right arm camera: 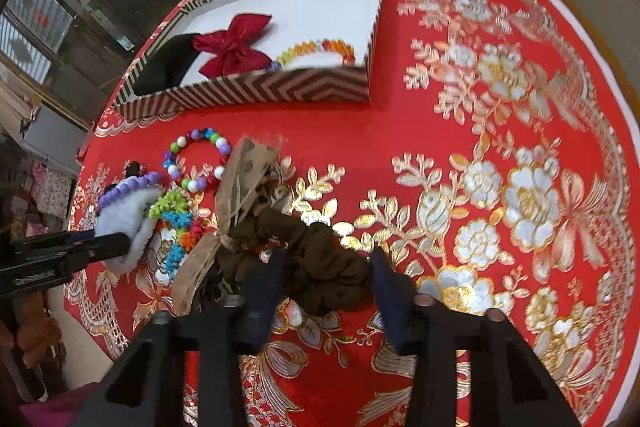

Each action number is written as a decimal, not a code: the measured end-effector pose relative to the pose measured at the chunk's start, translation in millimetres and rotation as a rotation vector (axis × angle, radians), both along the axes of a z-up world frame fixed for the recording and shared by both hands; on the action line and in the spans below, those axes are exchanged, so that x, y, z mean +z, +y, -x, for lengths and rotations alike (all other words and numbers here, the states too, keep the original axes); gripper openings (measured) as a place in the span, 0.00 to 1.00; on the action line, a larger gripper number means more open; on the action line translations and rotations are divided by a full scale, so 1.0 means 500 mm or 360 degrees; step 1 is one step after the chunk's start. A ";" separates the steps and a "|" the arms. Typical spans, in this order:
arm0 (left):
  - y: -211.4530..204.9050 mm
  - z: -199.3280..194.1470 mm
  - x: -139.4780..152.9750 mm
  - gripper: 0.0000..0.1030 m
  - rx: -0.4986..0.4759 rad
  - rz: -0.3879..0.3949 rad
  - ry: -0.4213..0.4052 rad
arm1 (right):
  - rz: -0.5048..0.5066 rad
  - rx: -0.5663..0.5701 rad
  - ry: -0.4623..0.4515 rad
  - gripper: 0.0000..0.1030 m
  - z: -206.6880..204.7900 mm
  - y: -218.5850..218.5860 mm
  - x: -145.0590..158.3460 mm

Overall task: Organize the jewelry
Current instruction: 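Grasp the white fluffy pouch with the left gripper while the right grasps the brown scrunchie, then carry the pouch and scrunchie into the white tray and open both grippers, then move both open grippers back over the remaining bracelets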

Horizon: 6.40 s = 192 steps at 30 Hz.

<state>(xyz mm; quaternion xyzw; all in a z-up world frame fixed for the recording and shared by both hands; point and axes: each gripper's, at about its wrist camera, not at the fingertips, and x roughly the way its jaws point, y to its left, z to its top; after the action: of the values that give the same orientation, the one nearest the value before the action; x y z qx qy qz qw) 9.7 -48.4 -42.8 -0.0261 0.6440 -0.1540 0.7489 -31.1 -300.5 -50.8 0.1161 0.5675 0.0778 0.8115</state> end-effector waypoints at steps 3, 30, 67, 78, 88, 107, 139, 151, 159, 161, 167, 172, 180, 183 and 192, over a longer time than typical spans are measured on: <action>0.004 0.008 0.012 0.27 -0.0043 0.0105 0.0062 | 0.0013 0.0033 -0.0037 0.26 0.005 0.008 0.002; 0.015 0.003 0.174 0.26 -0.0052 0.0229 -0.0172 | -0.0001 0.0036 -0.0407 0.16 0.019 -0.004 0.207; -0.002 -0.299 0.187 0.26 0.0062 -0.0046 -0.0380 | 0.0063 0.0134 -0.0435 0.16 -0.271 0.029 0.240; -0.017 -0.465 0.128 0.26 0.0150 -0.0116 -0.0335 | -0.0026 0.0078 -0.0393 0.16 -0.408 0.020 0.187; -0.034 -0.532 0.046 0.26 0.0175 -0.0196 -0.0245 | 0.0137 -0.0019 -0.0122 0.16 -0.439 -0.038 0.049; -0.062 -0.517 0.039 0.48 0.0132 -0.0279 -0.0304 | 0.0074 0.0012 -0.0231 0.40 -0.394 -0.033 0.096; -0.018 -0.173 0.178 0.49 0.0181 -0.0251 -0.0527 | 0.0141 -0.0033 -0.0310 0.40 -0.140 0.036 0.184; -0.012 -0.060 0.176 0.49 0.0195 -0.0238 -0.0493 | 0.0156 0.0001 -0.0322 0.40 -0.053 0.047 0.195; -0.013 -0.009 0.177 0.49 0.0203 -0.0243 -0.0502 | 0.0149 0.0005 -0.0313 0.41 -0.010 0.045 0.189; -0.012 0.000 0.177 0.49 0.0212 -0.0240 -0.0498 | 0.0152 0.0011 -0.0308 0.41 -0.003 0.046 0.188; -0.014 0.021 0.176 0.49 0.0220 -0.0243 -0.0493 | 0.0152 0.0025 -0.0307 0.42 0.017 0.048 0.186; -0.019 0.033 0.176 0.49 0.0218 -0.0248 -0.0497 | 0.0143 0.0031 -0.0310 0.57 0.026 0.049 0.184; -0.016 0.037 0.170 0.49 0.0222 -0.0251 -0.0485 | 0.0145 0.0044 -0.0302 0.57 0.029 0.054 0.181; -0.012 0.037 0.170 0.49 0.0228 -0.0250 -0.0484 | 0.0147 0.0056 -0.0297 0.57 0.027 0.059 0.180; 0.012 0.023 0.158 0.49 0.0249 -0.0226 -0.0430 | 0.0148 0.0077 -0.0270 0.57 0.019 0.071 0.167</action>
<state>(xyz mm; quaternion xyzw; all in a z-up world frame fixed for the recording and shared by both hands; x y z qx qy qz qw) -1.8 -42.6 36.3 -0.0021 0.5428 -0.0513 0.8383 -40.4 -265.1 32.5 0.0577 0.5022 0.0805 0.8591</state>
